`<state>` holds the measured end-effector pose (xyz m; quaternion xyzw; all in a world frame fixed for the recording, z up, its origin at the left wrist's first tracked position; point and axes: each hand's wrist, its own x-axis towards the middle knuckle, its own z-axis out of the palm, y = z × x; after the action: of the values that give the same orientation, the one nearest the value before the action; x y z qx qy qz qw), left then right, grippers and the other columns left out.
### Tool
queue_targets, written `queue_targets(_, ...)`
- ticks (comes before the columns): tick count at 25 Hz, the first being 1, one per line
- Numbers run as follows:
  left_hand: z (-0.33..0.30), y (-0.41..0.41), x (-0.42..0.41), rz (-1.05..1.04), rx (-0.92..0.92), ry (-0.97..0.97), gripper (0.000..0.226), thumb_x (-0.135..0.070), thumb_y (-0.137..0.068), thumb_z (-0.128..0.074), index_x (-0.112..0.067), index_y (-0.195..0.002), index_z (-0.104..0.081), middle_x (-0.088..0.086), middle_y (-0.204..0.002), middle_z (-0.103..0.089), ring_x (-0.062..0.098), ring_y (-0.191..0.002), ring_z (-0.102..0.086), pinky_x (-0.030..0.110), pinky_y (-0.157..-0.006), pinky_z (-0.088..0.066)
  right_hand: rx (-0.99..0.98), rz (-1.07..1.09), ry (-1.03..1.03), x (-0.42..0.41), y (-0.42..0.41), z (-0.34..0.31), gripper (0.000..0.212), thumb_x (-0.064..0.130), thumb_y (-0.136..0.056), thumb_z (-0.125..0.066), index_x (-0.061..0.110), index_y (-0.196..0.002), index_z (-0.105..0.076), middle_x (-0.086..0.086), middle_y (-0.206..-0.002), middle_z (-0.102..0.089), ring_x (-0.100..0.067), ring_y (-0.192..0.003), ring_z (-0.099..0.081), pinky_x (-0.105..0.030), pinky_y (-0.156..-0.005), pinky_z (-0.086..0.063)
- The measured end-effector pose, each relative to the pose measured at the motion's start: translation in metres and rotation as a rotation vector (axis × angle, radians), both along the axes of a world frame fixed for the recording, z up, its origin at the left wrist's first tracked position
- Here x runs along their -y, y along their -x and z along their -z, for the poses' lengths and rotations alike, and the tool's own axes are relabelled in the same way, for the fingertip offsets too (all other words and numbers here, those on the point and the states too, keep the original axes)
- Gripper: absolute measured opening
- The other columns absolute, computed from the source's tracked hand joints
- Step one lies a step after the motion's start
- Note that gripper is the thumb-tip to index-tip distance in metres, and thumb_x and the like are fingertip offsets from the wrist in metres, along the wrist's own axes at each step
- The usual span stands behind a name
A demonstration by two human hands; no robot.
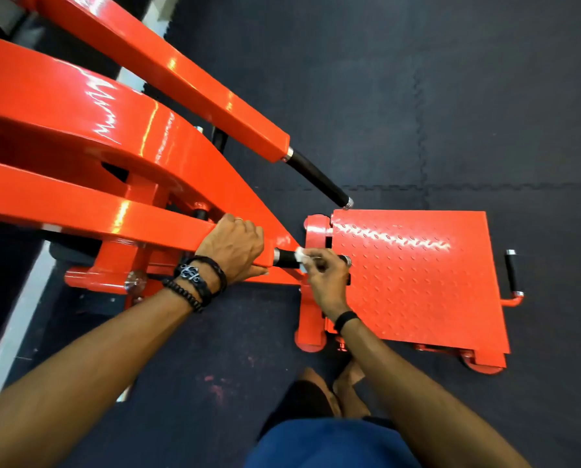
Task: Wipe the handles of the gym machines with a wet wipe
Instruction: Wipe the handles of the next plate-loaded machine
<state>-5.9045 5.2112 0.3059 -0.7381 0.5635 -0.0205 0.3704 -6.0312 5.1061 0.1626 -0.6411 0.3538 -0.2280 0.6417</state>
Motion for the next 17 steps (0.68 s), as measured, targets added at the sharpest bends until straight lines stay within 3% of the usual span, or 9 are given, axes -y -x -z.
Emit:
queue_targets(4, -0.003, 0.004, -0.001, -0.06, -0.017, 0.041, 0.067, -0.079, -0.078, -0.048, -0.016, -0.101, -0.056, 0.006, -0.099, -0.067, 0.026, -0.091, -0.063, 0.037, -0.08, -0.041, -0.249, 0.073, -0.034, 0.039, 0.028, 0.027, 0.009, -0.003, -0.08, -0.073, 0.005, -0.082, -0.073, -0.014, -0.078, -0.07, -0.019, -0.071, -0.06, -0.031, -0.07, -0.055)
queue_targets(6, -0.002, 0.008, 0.001, -0.131, -0.006, 0.073, 0.07, -0.079, -0.076, -0.05, -0.015, -0.103, -0.059, 0.007, -0.103, -0.068, 0.027, -0.098, -0.061, 0.039, -0.087, -0.039, -0.28, 0.12, -0.089, 0.047, 0.051, 0.02, 0.005, -0.003, -0.08, -0.073, 0.001, -0.081, -0.071, -0.011, -0.074, -0.066, -0.02, -0.071, -0.06, -0.041, -0.075, -0.058)
queue_targets(10, 0.016, 0.039, 0.009, -0.307, -0.072, 0.207, 0.081, -0.083, -0.072, -0.047, -0.01, -0.103, -0.063, 0.012, -0.107, -0.067, 0.029, -0.105, -0.056, 0.045, -0.094, -0.031, -0.104, 0.133, -0.134, 0.042, 0.097, -0.01, 0.004, -0.001, -0.081, -0.074, 0.0, -0.082, -0.07, -0.004, -0.071, -0.065, -0.021, -0.067, -0.062, -0.042, -0.069, -0.058)
queue_targets(14, 0.016, 0.059, 0.017, -0.505, -0.063, 0.224, 0.09, -0.086, -0.072, -0.043, -0.01, -0.118, -0.061, 0.014, -0.124, -0.061, 0.031, -0.12, -0.05, 0.052, -0.112, -0.021, -0.015, 0.108, -0.16, 0.055, 0.146, -0.048, 0.022, -0.01, -0.083, -0.068, 0.012, -0.077, -0.068, -0.002, -0.072, -0.065, -0.017, -0.069, -0.061, -0.039, -0.072, -0.056)
queue_targets(17, 0.01, 0.099, 0.043, -0.623, -0.29, 0.457, 0.082, -0.078, -0.078, -0.05, -0.017, -0.132, -0.052, 0.011, -0.136, -0.054, 0.031, -0.131, -0.044, 0.058, -0.113, -0.019, 0.05, 0.159, -0.218, 0.089, 0.185, -0.063, 0.028, -0.012, -0.085, -0.065, 0.015, -0.075, -0.065, -0.005, -0.073, -0.064, -0.019, -0.069, -0.061, -0.034, -0.064, -0.06)
